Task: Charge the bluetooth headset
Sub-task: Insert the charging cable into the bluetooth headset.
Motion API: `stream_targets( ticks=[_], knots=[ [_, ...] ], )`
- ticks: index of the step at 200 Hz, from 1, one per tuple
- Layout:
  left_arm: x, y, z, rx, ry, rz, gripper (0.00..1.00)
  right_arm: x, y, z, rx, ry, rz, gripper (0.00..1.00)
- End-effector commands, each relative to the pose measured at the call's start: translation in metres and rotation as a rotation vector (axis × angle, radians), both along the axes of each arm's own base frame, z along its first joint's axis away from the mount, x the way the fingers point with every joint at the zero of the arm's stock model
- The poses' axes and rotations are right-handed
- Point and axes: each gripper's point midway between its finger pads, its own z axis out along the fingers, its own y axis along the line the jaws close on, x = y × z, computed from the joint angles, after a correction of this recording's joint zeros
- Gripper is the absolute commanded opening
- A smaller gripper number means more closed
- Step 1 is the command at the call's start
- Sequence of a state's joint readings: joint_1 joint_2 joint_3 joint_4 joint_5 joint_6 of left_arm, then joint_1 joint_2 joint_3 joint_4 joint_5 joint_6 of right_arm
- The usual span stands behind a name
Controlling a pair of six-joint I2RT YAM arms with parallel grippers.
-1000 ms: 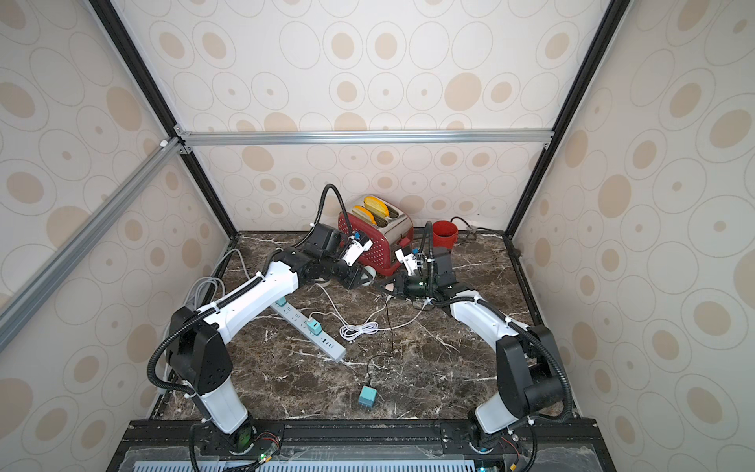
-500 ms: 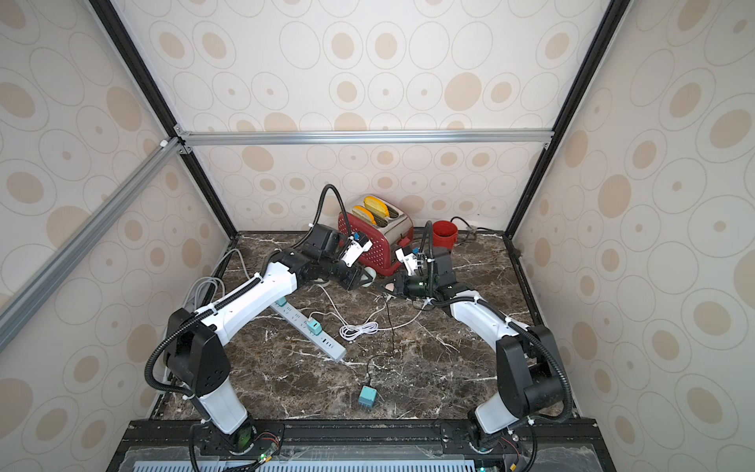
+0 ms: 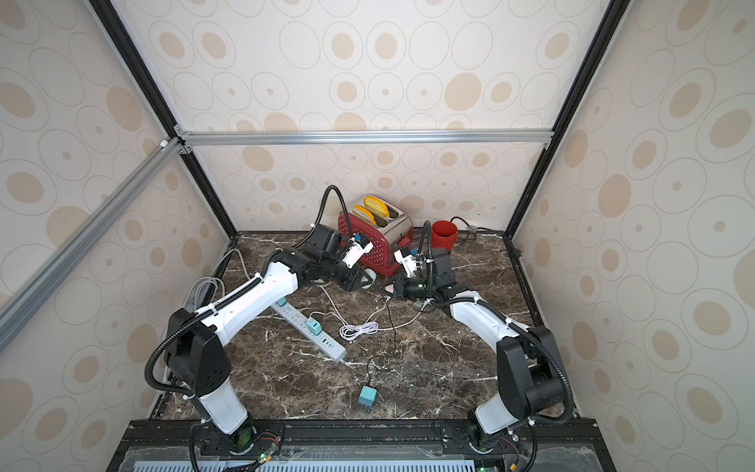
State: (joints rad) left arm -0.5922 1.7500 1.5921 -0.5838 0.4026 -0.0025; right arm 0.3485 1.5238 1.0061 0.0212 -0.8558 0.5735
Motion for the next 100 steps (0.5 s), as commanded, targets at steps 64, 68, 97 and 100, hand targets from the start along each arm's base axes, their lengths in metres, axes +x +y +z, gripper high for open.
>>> stream_targets(
  ticks=[64, 68, 97, 100],
  knots=[
    [-0.002, -0.006, 0.007, 0.050, -0.011, -0.016, 0.07, 0.001, 0.003, 0.021, -0.014, -0.078, -0.001, 0.00],
    [-0.001, -0.004, 0.007, 0.056, -0.013, -0.010, 0.06, 0.000, 0.002, 0.021, -0.017, -0.080, 0.001, 0.00],
    [0.006, 0.005, 0.005, 0.079, -0.010, 0.038, 0.06, -0.008, 0.002, 0.024, -0.017, -0.083, 0.030, 0.00],
    [0.006, 0.005, 0.004, 0.081, -0.009, 0.041, 0.06, -0.009, 0.002, 0.024, -0.017, -0.084, 0.034, 0.00]
  ],
)
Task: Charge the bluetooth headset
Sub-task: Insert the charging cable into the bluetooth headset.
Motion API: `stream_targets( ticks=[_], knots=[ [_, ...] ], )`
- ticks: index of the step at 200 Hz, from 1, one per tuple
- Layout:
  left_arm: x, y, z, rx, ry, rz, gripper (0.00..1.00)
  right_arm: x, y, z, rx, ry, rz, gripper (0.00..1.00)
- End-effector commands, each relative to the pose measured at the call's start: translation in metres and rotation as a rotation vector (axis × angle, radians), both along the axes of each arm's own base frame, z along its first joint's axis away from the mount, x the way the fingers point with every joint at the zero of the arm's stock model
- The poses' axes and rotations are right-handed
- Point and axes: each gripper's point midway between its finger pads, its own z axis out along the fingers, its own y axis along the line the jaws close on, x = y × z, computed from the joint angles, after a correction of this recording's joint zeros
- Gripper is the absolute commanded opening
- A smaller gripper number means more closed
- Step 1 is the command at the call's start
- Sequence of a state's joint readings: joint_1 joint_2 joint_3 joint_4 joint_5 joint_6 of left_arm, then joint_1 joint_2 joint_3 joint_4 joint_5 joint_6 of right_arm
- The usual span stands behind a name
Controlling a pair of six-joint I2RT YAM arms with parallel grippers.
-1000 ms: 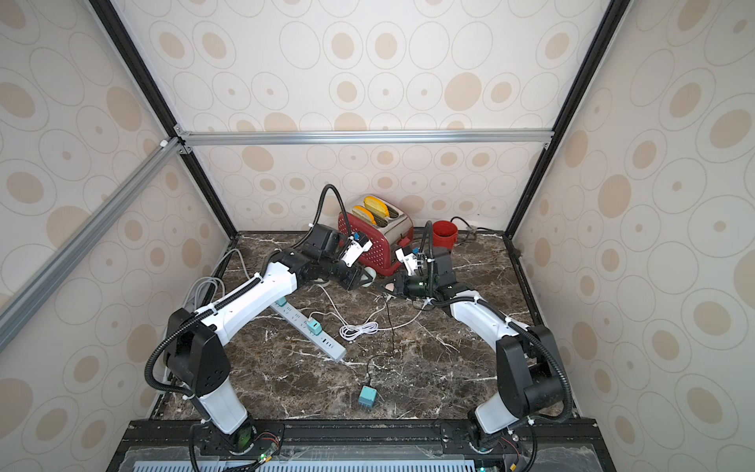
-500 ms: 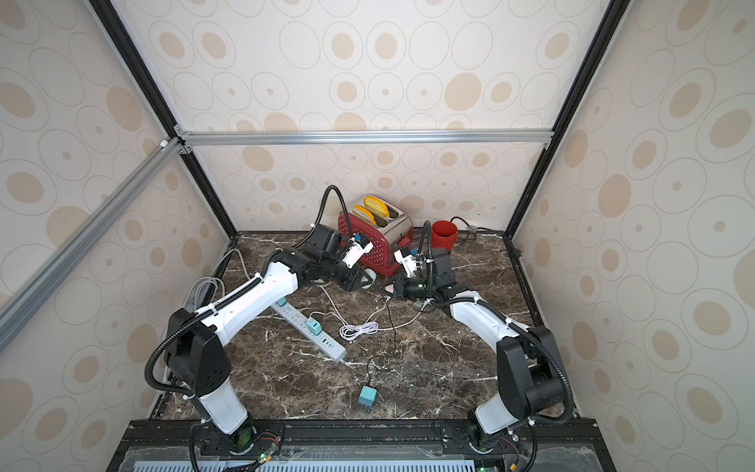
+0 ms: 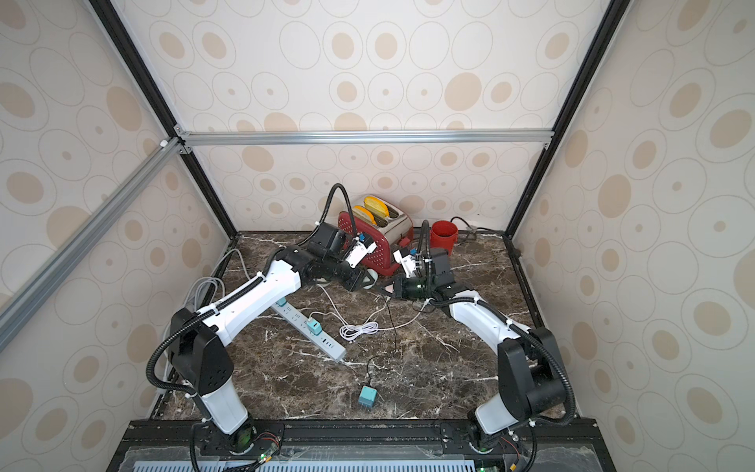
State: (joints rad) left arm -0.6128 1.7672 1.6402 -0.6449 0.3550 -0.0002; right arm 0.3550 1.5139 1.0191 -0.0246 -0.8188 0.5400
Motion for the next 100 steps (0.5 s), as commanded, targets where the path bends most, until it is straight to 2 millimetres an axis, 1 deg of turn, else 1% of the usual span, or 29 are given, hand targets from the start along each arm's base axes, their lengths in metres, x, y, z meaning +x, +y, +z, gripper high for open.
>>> stream_targets(
  ticks=[1, 26, 47, 100],
  knots=[
    [0.009, 0.006, 0.004, 0.035, -0.014, 0.032, 0.06, -0.010, 0.004, 0.025, 0.018, -0.068, 0.048, 0.00],
    [0.009, 0.006, 0.005, 0.035, -0.018, 0.035, 0.06, -0.013, 0.003, 0.028, 0.013, -0.078, 0.052, 0.00],
    [0.007, 0.004, 0.007, 0.019, -0.022, 0.020, 0.07, -0.011, 0.004, 0.029, 0.020, -0.074, 0.053, 0.00],
    [-0.001, -0.002, 0.013, -0.031, -0.012, -0.019, 0.08, -0.005, 0.008, 0.019, 0.034, -0.040, 0.051, 0.00]
  ],
)
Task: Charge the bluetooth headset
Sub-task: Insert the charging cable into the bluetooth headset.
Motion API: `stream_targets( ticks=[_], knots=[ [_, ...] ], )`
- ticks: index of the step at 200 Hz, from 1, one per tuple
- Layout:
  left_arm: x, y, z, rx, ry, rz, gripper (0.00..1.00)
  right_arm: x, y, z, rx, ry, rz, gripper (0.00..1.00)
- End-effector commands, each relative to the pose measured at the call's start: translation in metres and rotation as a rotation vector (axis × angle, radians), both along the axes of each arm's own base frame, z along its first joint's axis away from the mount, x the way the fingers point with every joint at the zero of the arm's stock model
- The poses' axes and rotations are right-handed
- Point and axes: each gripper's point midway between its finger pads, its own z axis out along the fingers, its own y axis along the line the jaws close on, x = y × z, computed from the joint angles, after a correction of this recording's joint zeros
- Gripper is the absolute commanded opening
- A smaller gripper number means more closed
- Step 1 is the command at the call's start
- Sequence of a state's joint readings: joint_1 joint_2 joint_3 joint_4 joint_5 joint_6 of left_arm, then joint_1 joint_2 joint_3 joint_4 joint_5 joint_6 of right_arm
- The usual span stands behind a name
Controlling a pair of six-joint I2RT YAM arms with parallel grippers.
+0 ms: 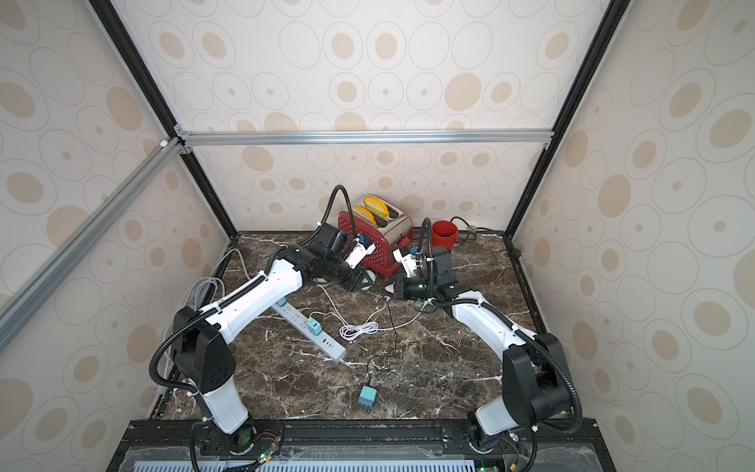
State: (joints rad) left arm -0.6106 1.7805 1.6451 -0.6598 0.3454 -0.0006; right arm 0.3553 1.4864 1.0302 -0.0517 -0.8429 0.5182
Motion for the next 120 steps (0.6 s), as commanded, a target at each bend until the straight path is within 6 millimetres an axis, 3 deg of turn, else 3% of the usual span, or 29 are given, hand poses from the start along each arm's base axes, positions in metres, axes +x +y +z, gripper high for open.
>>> stream_targets(
  ticks=[1, 120],
  knots=[
    [-0.003, -0.005, 0.020, -0.051, -0.026, -0.029, 0.08, 0.002, 0.007, 0.007, 0.023, -0.014, 0.022, 0.00],
    [-0.015, -0.008, 0.022, -0.070, 0.010, -0.086, 0.07, 0.005, 0.006, 0.002, 0.002, -0.031, 0.020, 0.00]
  ],
)
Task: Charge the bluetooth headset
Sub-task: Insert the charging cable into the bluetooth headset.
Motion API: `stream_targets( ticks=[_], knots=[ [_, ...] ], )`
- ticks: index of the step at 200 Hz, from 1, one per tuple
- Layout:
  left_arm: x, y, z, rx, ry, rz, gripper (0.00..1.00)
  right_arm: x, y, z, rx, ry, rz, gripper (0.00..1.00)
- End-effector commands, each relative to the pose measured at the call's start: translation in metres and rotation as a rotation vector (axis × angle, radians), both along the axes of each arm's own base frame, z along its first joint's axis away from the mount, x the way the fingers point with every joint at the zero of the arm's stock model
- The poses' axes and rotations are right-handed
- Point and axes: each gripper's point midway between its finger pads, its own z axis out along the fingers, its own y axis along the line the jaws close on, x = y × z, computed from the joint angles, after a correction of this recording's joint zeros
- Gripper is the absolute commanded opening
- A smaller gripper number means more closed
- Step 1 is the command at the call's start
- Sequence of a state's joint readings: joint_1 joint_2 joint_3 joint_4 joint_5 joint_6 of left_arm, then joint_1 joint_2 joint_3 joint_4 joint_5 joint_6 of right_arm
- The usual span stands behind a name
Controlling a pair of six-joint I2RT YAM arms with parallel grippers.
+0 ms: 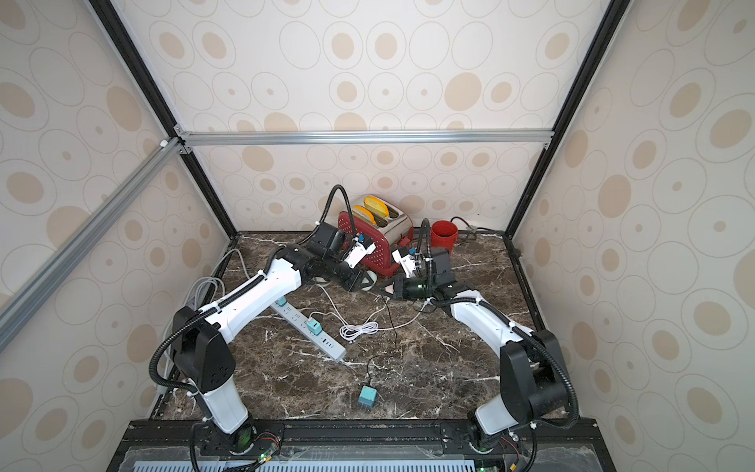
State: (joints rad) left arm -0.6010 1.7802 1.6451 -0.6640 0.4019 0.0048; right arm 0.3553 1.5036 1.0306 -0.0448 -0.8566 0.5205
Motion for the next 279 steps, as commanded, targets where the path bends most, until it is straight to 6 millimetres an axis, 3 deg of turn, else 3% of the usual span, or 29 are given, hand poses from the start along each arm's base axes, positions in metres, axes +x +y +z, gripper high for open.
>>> stream_targets(
  ticks=[1, 46, 125, 279],
  knots=[
    [-0.011, -0.006, 0.020, -0.039, -0.015, -0.055, 0.07, 0.005, 0.004, 0.006, -0.002, -0.046, 0.010, 0.00],
    [-0.011, -0.008, 0.025, -0.056, -0.012, -0.060, 0.06, 0.004, -0.001, -0.006, -0.029, -0.032, 0.007, 0.00],
    [-0.009, -0.007, 0.029, -0.083, -0.001, -0.060, 0.05, 0.004, -0.012, -0.010, -0.023, -0.025, 0.010, 0.00],
    [0.005, -0.008, 0.020, -0.065, 0.012, -0.004, 0.05, -0.004, -0.014, 0.018, 0.050, -0.060, 0.011, 0.00]
  ],
)
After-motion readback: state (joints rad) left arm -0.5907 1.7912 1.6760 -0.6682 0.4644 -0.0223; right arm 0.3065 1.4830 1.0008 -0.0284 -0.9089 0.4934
